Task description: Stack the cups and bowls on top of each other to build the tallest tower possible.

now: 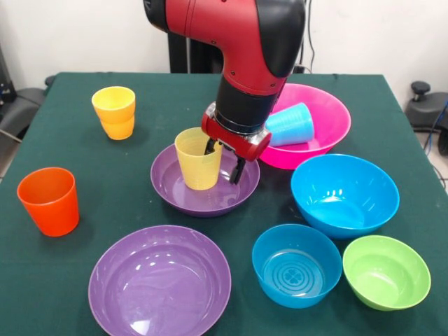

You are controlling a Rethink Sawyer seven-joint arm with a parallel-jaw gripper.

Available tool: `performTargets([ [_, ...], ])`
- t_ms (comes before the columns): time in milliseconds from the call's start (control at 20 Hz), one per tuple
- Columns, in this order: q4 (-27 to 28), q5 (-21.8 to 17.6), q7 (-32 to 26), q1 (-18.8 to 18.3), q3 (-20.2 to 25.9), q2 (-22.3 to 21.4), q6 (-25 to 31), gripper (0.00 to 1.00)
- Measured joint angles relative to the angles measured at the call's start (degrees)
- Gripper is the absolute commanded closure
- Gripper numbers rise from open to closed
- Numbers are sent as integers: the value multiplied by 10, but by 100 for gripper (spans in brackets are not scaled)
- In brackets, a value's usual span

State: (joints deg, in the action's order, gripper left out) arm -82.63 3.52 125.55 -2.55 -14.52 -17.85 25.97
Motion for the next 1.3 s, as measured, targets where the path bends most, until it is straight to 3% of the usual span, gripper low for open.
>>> performTargets([
  [850, 0, 0, 0, 5, -8, -2, 1, 0],
  [1300, 3, 0, 0, 5, -17, -26, 49, 0],
])
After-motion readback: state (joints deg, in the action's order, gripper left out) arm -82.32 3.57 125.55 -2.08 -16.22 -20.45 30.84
